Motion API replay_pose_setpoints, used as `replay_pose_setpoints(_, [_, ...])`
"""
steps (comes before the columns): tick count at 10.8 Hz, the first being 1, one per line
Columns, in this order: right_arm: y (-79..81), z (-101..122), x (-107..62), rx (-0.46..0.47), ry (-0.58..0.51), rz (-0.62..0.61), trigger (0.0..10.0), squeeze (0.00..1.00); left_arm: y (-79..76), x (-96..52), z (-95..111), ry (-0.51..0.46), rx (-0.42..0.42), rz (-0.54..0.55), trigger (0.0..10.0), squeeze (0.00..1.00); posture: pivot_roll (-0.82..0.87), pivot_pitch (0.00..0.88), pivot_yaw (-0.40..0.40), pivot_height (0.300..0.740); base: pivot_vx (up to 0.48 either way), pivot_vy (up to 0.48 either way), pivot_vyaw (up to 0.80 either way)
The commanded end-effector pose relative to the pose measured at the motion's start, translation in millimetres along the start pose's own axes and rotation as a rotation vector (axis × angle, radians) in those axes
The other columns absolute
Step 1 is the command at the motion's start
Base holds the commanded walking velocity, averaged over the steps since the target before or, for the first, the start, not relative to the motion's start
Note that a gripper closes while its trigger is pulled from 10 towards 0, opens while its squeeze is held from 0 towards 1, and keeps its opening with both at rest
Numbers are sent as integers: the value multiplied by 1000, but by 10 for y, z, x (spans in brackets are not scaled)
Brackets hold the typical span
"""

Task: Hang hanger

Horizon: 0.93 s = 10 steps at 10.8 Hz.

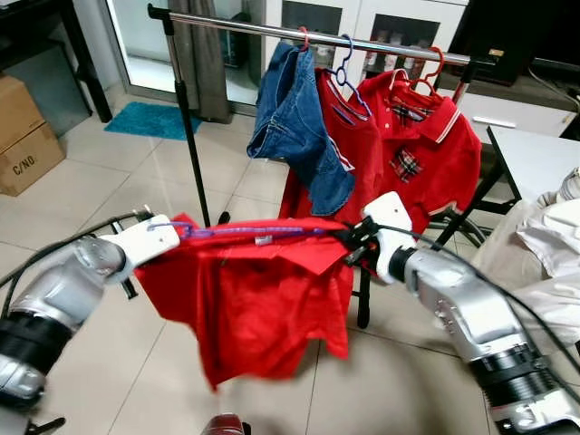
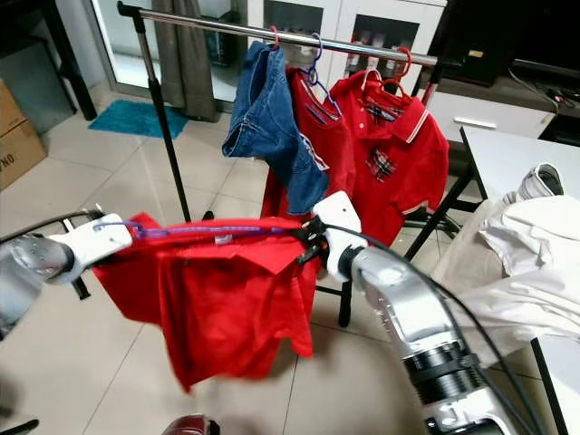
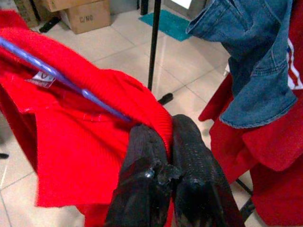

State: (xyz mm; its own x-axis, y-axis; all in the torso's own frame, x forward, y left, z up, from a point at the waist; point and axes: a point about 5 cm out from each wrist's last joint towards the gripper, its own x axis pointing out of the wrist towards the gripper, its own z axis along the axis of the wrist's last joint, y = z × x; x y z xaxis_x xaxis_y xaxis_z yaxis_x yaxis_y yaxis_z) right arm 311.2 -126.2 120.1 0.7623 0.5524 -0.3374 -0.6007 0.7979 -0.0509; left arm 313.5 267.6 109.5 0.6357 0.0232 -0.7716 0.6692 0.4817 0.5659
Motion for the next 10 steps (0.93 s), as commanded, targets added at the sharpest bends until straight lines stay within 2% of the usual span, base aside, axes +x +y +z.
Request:
replay_pose_setpoints(1, [-250,40,-78,-3,-12,-131,0,0,-11,33,-222,124,8,-7,0,0,181,30,-27,740,0,0,0])
replay_pose_setpoints(3, [-384,58,-45,10,-13,-172,0,0,-157,106,-207,135,74,-100,0,0,181,29,-21,740,0,0,0])
replay_pose_setpoints(4, [-420,75,-56,7,-18,-179,0,0,-174,119,-234,145,68,-112,0,0,183,30,-21,740,0,0,0])
replay_pose_setpoints(6, [-687,250,-182,1,-85,-224,0,0,-343,177,-567,253,32,-209,0,0,192,30,-19,740,0,0,0])
replay_pose_setpoints(7, [-711,387,-224,40,-160,-212,0,0,-439,201,-662,283,27,-242,0,0,198,29,-22,740,0,0,0])
replay_pose_setpoints(8, [-688,624,-288,113,-295,-169,0,0,-562,236,-748,311,24,-283,0,0,196,29,-22,740,0,0,0])
replay_pose_setpoints(9, [-580,831,-360,127,-393,-86,0,0,-588,257,-725,294,9,-290,0,0,190,25,-22,740,0,0,0])
replay_pose_setpoints(10, [-555,843,-368,128,-396,-72,0,0,-582,260,-720,289,7,-291,0,0,190,25,-22,740,0,0,0])
